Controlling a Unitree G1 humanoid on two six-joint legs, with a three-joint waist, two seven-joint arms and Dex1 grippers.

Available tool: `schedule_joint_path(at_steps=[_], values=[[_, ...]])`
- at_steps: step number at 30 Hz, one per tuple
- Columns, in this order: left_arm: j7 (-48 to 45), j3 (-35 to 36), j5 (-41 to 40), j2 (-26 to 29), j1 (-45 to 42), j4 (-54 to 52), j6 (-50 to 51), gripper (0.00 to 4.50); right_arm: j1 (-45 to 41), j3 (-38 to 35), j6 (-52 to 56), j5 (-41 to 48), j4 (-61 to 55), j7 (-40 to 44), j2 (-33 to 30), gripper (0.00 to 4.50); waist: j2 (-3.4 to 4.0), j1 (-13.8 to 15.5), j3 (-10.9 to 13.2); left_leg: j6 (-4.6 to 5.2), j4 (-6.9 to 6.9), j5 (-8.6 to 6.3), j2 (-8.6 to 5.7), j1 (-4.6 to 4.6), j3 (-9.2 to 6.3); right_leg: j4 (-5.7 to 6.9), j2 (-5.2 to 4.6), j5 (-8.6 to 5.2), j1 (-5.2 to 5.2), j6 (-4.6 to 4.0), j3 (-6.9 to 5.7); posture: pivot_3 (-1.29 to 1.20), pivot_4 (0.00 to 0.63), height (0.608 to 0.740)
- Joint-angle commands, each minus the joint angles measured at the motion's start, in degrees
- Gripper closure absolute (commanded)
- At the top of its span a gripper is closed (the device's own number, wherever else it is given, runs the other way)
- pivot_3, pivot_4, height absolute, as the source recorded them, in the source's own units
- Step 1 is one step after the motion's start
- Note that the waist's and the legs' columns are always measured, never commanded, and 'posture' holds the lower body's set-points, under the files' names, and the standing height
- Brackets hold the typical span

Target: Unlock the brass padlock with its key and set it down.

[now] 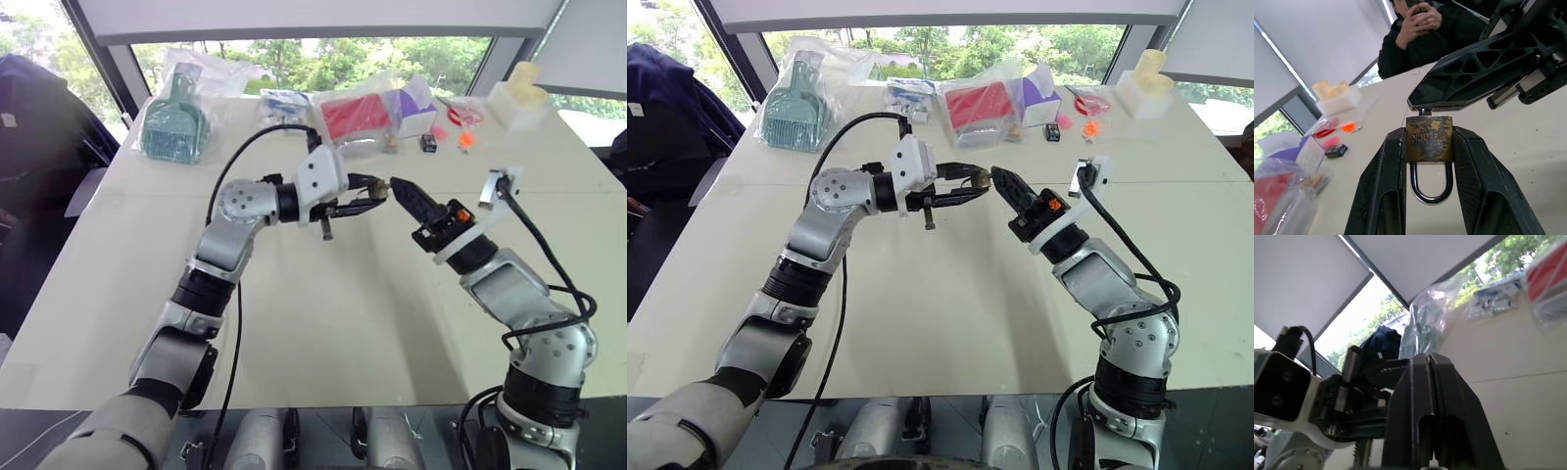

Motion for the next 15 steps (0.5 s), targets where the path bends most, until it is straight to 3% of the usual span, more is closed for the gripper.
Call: schedule_joint_path(at_steps=[1, 11, 15], values=[[0.28, 0.16, -0.8, -0.21, -0.35, -2.36, -1.99, 3.73, -0.18, 0.41, -2.12, 1.8, -1.13, -1.04, 0.07, 4.45, 0.0, -0.01, 0.0, 0.0, 0.0, 0.0, 0.0, 0.0, 0.0, 0.0, 0.0, 0.0, 0.0, 0.0, 0.0, 0.0, 0.15, 0.735], [9.2, -1.1, 8.92, -0.67, -1.49, 0.85, -19.97, 3.73, 1.41, 3.86, -5.06, 2.37, -0.83, -5.63, 2.02, 4.45, 0.0, 0.03, 0.0, 0.0, -0.01, 0.0, 0.0, 0.01, 0.0, -0.01, 0.0, 0.0, 0.02, 0.0, 0.0, 0.0, 0.15, 0.735], [17.43, -1.64, 17.28, 0.52, -2.14, 3.23, -32.34, 3.73, 0.2, 2.86, -8.5, 4.4, 0.99, -9.5, 5.03, 4.45, 0.01, 0.0, 0.0, 0.0, -0.02, 0.0, 0.01, 0.03, 0.0, -0.02, 0.0, 0.0, 0.01, 0.0, 0.0, 0.0, 0.15, 0.735]])
